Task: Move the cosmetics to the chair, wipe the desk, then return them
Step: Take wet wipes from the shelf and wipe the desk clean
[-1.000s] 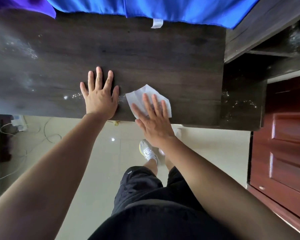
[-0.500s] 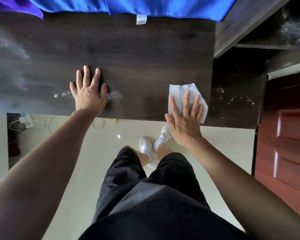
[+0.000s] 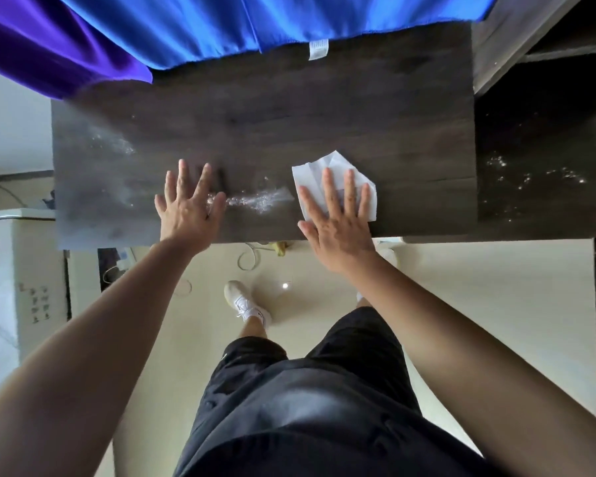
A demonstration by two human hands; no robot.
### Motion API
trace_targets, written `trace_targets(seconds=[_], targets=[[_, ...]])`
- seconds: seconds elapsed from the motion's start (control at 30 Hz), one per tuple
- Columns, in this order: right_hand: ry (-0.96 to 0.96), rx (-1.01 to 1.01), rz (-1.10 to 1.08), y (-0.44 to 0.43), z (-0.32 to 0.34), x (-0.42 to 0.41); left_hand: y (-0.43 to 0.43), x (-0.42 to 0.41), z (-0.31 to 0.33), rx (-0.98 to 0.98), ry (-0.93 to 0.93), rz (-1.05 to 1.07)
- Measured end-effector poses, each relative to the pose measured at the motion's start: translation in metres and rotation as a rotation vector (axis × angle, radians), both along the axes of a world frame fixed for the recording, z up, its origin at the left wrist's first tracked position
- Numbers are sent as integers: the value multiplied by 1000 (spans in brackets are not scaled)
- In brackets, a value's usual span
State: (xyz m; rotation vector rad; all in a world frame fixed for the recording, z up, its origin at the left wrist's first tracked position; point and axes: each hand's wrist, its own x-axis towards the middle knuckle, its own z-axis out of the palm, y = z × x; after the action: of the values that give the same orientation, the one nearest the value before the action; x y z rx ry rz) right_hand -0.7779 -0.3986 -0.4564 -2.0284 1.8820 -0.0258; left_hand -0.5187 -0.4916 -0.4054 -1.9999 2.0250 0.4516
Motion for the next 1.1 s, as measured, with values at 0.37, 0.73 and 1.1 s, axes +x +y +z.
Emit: trace_targets(seconds=[0.37,0.73,1.1], targets=[[28,69,34,-32,15,205,5,134,-18,-103,152,-6],[16,62,174,-55,10,224,-3,167,-35,-117,122,175],[138,147,-321,-57,3,62,2,151,-38,-69,99,196]])
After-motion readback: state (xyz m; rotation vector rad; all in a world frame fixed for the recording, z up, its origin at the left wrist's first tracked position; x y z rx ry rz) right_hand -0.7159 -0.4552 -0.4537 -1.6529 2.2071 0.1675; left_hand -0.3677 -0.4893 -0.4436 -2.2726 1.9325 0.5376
